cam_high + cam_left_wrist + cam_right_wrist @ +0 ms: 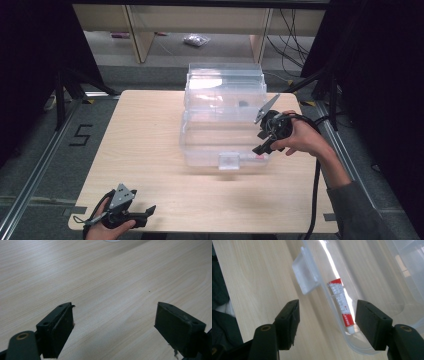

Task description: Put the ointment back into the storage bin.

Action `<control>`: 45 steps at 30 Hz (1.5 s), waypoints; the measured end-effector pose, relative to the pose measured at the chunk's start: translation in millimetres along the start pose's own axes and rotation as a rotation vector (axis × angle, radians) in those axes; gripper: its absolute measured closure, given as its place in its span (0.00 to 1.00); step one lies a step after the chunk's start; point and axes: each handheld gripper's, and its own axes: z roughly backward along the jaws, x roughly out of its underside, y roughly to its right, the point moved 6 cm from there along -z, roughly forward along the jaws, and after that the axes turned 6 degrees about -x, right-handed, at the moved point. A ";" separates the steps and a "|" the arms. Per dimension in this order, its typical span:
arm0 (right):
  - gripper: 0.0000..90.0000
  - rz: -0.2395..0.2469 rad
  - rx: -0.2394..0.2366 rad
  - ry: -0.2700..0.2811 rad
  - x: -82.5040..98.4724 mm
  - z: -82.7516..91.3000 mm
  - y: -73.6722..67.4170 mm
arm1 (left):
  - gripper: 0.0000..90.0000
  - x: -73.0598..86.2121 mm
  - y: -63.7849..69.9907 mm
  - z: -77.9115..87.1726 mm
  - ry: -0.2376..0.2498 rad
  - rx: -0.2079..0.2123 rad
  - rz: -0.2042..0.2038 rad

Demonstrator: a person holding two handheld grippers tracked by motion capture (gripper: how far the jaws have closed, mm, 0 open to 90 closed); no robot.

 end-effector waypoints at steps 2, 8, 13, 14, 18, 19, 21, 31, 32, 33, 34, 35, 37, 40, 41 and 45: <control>0.40 -0.013 -0.001 0.000 1.0 -1.1 -2.7 | 0.17 -0.1 0.1 0.2 -0.004 -0.002 0.001; 0.36 -0.042 0.014 0.032 1.4 -3.9 -6.6 | 0.17 -0.1 -0.4 0.6 -0.004 -0.003 -0.002; 0.35 -0.041 0.009 0.041 1.9 -8.6 -14.5 | 0.17 -0.3 0.0 0.6 -0.001 -0.005 0.001; 0.35 -0.023 0.002 0.043 1.9 -9.8 -15.4 | 0.17 -0.1 -0.6 1.6 -0.006 -0.009 -0.011; 0.34 -0.049 0.003 0.048 5.0 -11.1 -22.0 | 0.17 -0.6 0.1 2.1 0.005 -0.010 -0.007; 0.34 -0.054 -0.003 0.052 5.6 -11.4 -23.2 | 0.17 -0.7 -0.1 2.4 0.004 -0.011 -0.007; 0.34 -0.047 0.000 0.056 7.5 -11.3 -23.6 | 0.17 -0.9 0.3 2.4 0.003 -0.008 -0.011; 0.32 -0.070 0.001 0.073 17.3 -19.8 -30.4 | 0.17 -1.5 2.3 4.6 0.008 -0.014 -0.011; 0.32 -0.087 0.001 0.069 17.9 -20.3 -32.2 | 0.17 -1.4 2.8 4.8 0.010 -0.018 -0.002; 0.31 -0.094 -0.006 0.072 18.4 -21.2 -34.3 | 0.17 -1.5 2.5 4.5 0.013 -0.022 -0.004; 0.31 -0.075 -0.003 0.078 18.4 -22.1 -33.7 | 0.17 -1.1 1.8 4.4 0.011 -0.027 -0.010; 0.31 -0.094 -0.008 0.080 19.2 -23.1 -36.4 | 0.17 -1.3 2.1 3.8 0.018 -0.035 -0.003; 0.30 -0.078 -0.004 0.089 19.6 -25.5 -36.3 | 0.17 -1.1 2.5 5.5 0.013 -0.037 -0.001; 0.29 -0.088 -0.002 0.099 22.1 -29.9 -40.1 | 0.17 -1.1 2.4 6.6 0.014 -0.028 -0.008; 0.29 -0.105 -0.014 0.097 23.2 -30.9 -42.7 | 0.17 -1.4 2.7 6.2 0.020 -0.030 -0.002; 0.29 -0.110 -0.005 0.099 26.1 -35.6 -45.3 | 0.17 -0.6 2.6 8.6 0.009 -0.032 -0.017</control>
